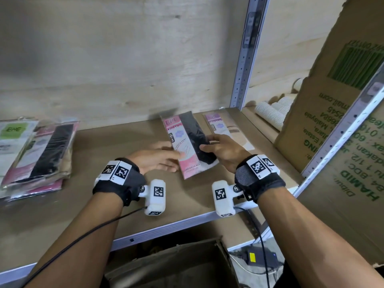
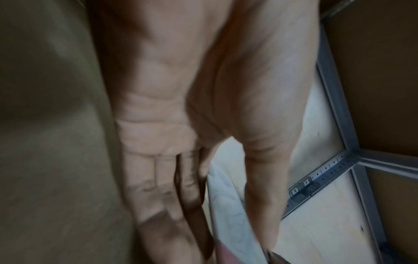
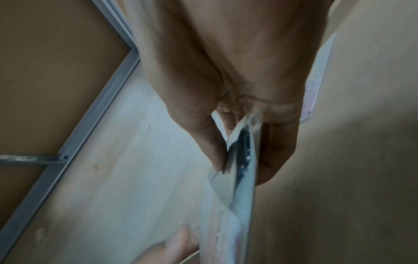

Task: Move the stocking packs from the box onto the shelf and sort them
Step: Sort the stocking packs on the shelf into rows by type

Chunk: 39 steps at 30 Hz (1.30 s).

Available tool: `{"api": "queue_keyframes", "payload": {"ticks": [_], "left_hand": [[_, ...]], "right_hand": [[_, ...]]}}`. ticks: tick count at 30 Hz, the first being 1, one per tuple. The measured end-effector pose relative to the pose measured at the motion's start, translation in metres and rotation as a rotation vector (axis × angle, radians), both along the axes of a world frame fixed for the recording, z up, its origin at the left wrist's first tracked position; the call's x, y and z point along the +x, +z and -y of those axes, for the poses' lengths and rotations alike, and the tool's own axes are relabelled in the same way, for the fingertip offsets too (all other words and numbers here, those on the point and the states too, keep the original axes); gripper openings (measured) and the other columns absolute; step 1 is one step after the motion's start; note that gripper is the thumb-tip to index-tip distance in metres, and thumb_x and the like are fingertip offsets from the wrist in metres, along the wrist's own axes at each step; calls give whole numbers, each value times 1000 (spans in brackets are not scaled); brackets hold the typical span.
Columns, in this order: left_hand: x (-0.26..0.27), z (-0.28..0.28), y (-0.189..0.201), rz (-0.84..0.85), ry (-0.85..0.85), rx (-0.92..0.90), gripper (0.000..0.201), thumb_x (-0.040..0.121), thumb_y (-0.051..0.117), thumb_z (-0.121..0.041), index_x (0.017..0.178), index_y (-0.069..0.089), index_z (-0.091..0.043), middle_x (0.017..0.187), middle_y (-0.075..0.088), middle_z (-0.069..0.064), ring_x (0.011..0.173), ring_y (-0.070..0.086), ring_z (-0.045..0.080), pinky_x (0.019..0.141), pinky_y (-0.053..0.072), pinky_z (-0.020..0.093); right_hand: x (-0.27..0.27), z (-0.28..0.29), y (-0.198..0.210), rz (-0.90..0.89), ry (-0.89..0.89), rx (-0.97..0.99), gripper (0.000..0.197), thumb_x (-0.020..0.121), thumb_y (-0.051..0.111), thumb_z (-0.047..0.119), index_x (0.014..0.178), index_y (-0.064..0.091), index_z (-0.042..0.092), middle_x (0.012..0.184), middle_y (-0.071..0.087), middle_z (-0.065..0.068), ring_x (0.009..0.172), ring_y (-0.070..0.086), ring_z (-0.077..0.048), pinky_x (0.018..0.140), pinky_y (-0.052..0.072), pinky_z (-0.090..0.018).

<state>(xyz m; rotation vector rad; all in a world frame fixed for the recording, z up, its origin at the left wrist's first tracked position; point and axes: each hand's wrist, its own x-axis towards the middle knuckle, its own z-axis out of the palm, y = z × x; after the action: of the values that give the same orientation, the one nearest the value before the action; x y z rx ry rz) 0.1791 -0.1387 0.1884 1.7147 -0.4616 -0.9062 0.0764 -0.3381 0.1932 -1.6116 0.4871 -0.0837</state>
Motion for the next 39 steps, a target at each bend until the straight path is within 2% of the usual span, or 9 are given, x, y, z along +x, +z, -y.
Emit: {"api": "queue_keyframes", "payload": {"ticks": [4,11,16,20,25,28,30,33,39], "left_hand": [[-6,2,0,62,-27,81,37,87,74,-4,122,61,-2,98,74,14,70,71,16,62,59,20],[-12,6,3,95,66,115,39,87,75,-4,123,60,-2,102,73,14,78,73,23,74,63,31],[-6,6,5,99,204,148,70,81,81,-4,139,40,0,98,67,15,74,75,24,58,62,26],[-13,13,1,127,165,124,29,80,81,-6,97,59,-12,100,74,14,75,76,17,68,64,29],[-19,23,-3,197,144,54,41,79,82,-9,112,60,-21,113,72,3,98,72,17,77,62,29],[-18,25,-2,199,186,0,37,80,82,-9,98,57,-30,111,70,-1,97,71,13,75,61,26],[-16,27,-2,196,205,-12,37,80,82,-10,104,59,-28,113,70,1,100,70,15,77,60,27],[-12,30,-2,171,219,-16,64,80,82,-10,136,51,-13,117,68,4,105,70,18,86,60,31],[-8,33,-4,152,248,-39,77,80,82,-10,146,42,-9,117,64,3,108,68,17,82,59,27]], "right_hand": [[3,2,-5,-119,34,-261,36,87,74,17,119,64,4,104,70,-10,81,66,-18,52,46,-18],[1,6,-4,-194,39,-555,40,81,79,35,108,71,7,102,74,-7,94,69,-20,79,58,-32],[-4,10,-2,-231,40,-593,45,81,79,34,110,70,0,110,73,-13,94,68,-15,68,49,-21],[-4,9,0,-256,101,-603,22,79,80,34,91,68,20,103,73,-4,75,60,-4,59,44,-16],[0,8,2,-212,75,-595,18,81,78,28,95,69,19,96,70,-1,74,60,-4,56,45,-16],[2,8,2,-175,53,-597,26,83,75,27,104,71,11,98,70,-2,79,61,-7,61,45,-17],[4,9,2,-164,37,-593,31,84,74,27,109,70,10,104,71,-3,92,64,-14,71,48,-21],[7,9,1,-152,9,-587,38,85,73,27,118,67,8,114,70,-6,106,64,-20,91,52,-30],[11,11,-2,-126,-39,-608,37,86,72,25,118,69,8,116,70,-4,107,62,-19,88,47,-27]]}}
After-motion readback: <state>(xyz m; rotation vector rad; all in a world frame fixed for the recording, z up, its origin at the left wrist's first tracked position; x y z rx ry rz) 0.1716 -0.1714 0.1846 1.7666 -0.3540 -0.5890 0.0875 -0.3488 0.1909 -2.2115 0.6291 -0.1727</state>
